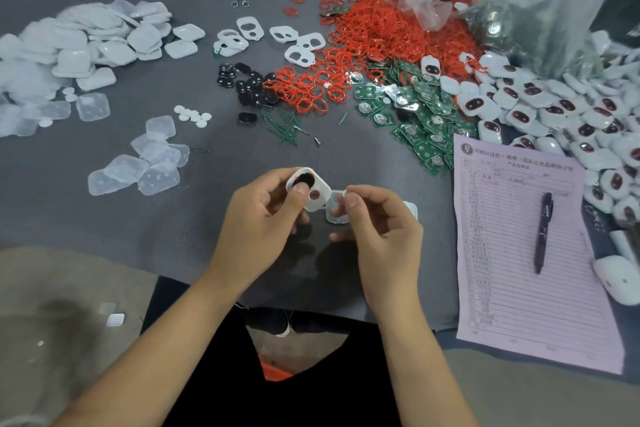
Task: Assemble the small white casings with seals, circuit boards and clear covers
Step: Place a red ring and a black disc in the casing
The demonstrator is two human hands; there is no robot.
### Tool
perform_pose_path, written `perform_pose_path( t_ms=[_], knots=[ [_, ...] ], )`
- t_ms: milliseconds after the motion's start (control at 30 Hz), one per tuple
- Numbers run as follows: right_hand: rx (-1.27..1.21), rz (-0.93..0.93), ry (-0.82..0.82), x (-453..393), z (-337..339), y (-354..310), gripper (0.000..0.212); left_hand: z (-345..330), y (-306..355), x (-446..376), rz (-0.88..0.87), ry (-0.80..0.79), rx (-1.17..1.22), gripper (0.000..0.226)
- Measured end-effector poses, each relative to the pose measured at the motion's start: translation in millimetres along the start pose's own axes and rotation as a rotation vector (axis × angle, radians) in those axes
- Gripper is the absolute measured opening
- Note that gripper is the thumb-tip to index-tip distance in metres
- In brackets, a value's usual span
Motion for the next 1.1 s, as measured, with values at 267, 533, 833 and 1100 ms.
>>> perform_pose_path(
  t_ms=[267, 533, 833, 1100],
  knots=[
    [0.059, -0.041, -0.015, 1, -5, -1, 0.01, 3, 2, -3, 0.053, -0.103, 0.059, 0.013],
    [0.229, -0.006, -0.002, -2, -6, -3, 0.01, 4, -1, -3, 0.086, -0.197, 0.062, 0.014],
    [0.313, -0.006, 0.037, -2, -7, -3, 0.014, 10, -4, -5, 0.087, -0.275, 0.156, 0.018],
    [0.338, 0.045, 0.089, 4, -15, -1, 0.013, 8, -4, -4, 0.111, -0.277, 0.209, 0.02]
  ],
)
Point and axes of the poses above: each hand's wrist, its own x-axis away from the middle knuckle, its own z-axis out of the back of the hand, y = z × x, the point moved 1 cm from there along -x, towards the middle knuckle, and after that the axes turned 3 degrees about -y, right-handed, at the moved point
